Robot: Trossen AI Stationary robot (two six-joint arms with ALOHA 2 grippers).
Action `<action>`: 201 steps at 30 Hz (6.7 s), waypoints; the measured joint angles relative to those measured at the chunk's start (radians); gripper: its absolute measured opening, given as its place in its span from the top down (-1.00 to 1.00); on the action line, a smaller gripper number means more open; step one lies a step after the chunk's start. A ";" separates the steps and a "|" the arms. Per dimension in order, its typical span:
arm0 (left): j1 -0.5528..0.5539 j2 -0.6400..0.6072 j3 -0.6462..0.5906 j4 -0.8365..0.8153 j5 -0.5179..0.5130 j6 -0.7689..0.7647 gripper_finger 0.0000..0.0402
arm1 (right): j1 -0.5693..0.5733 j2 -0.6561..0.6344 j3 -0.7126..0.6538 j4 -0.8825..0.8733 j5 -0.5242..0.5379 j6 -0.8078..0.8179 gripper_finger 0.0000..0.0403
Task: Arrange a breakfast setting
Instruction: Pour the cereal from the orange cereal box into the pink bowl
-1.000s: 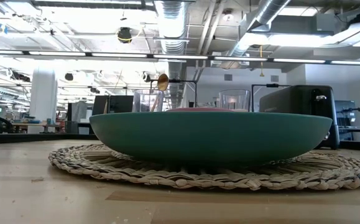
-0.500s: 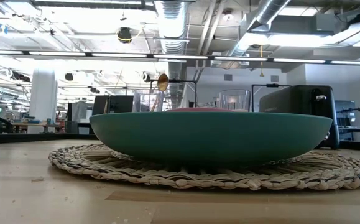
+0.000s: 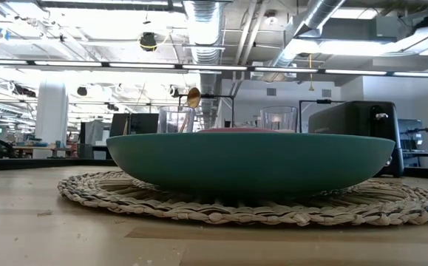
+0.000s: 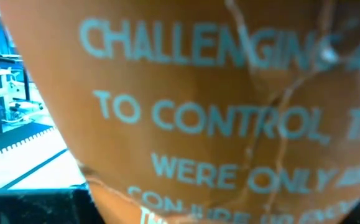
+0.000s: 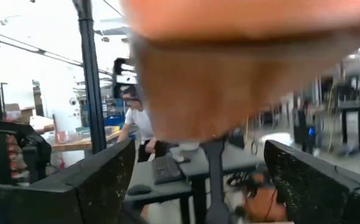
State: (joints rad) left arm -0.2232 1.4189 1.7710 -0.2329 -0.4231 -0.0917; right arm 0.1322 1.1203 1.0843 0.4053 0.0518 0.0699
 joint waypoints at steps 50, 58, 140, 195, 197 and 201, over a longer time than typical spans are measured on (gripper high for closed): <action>0.028 0.005 -0.004 0.043 0.098 0.000 0.00 | -0.048 0.194 0.013 0.577 -0.110 0.107 -0.86; 0.031 0.027 -0.005 0.042 0.109 -0.032 0.00 | -0.061 0.195 0.013 0.599 -0.129 0.028 -0.86; 0.046 0.034 -0.010 -0.038 0.067 -0.083 -0.25 | -0.099 0.161 0.014 0.473 -0.129 0.033 -0.58; -0.058 -0.071 -0.007 -0.235 -0.099 -0.185 -0.30 | 0.086 -0.644 0.004 -0.737 0.126 0.134 -0.44; -0.057 -0.066 -0.006 -0.231 -0.109 -0.192 -0.30 | 0.085 -0.662 0.004 -0.788 0.128 0.160 -0.44; -0.057 -0.056 -0.006 -0.238 -0.115 -0.211 -0.30 | 0.085 -0.688 0.004 -0.881 0.127 0.211 -0.44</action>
State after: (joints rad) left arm -0.2802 1.3632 1.7645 -0.4711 -0.5381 -0.3032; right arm 0.2176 0.4321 1.0885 -0.4753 0.1788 0.2806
